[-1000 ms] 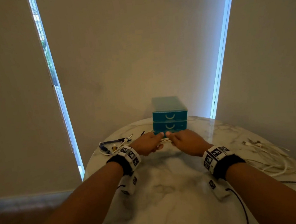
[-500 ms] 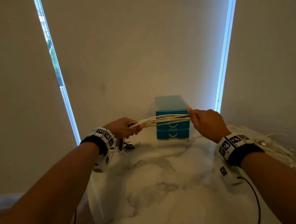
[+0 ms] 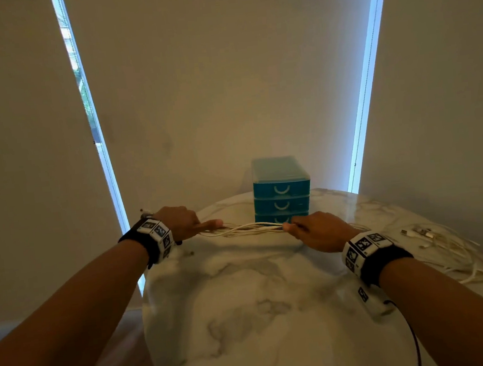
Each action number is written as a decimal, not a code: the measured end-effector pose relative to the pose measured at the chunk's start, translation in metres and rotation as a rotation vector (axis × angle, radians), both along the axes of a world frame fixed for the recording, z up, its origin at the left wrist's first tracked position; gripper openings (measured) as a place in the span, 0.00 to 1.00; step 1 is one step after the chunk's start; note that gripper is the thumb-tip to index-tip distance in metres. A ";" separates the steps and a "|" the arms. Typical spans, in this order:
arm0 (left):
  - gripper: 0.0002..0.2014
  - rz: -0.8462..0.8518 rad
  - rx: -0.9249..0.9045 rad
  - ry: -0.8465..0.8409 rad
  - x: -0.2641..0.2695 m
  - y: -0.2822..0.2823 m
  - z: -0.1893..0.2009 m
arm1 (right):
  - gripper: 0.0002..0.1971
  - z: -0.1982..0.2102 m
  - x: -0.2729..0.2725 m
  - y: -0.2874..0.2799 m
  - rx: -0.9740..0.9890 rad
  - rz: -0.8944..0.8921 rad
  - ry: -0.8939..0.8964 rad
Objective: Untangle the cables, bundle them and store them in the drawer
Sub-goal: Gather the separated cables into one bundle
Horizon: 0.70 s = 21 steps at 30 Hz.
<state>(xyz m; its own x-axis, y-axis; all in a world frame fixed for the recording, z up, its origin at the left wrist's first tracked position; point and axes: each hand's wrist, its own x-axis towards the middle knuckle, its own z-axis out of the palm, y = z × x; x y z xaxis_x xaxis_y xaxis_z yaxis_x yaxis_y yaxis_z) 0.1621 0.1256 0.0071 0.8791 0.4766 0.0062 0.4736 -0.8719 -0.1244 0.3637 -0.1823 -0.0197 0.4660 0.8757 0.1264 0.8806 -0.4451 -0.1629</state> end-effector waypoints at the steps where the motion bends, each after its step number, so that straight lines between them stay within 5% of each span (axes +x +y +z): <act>1: 0.55 0.003 0.015 -0.027 -0.001 0.002 -0.006 | 0.26 -0.002 0.000 0.002 -0.027 -0.005 -0.014; 7: 0.49 -0.004 0.217 -0.140 -0.012 0.014 -0.017 | 0.27 -0.004 -0.011 0.014 -0.159 -0.006 -0.148; 10: 0.27 -0.056 0.304 -0.121 -0.030 0.036 -0.029 | 0.32 -0.008 -0.009 0.012 -0.181 -0.062 -0.142; 11: 0.27 -0.054 0.332 -0.100 -0.034 0.043 -0.036 | 0.33 -0.010 -0.009 0.011 -0.193 -0.071 -0.142; 14: 0.33 0.044 0.305 -0.073 -0.039 0.054 -0.053 | 0.33 -0.012 -0.014 0.015 -0.201 -0.091 -0.148; 18: 0.21 0.012 0.172 -0.085 -0.030 0.068 -0.059 | 0.27 -0.008 -0.018 0.018 -0.180 -0.073 -0.176; 21: 0.16 0.062 0.087 -0.258 -0.028 0.073 -0.044 | 0.24 -0.007 -0.022 0.015 -0.212 -0.079 -0.230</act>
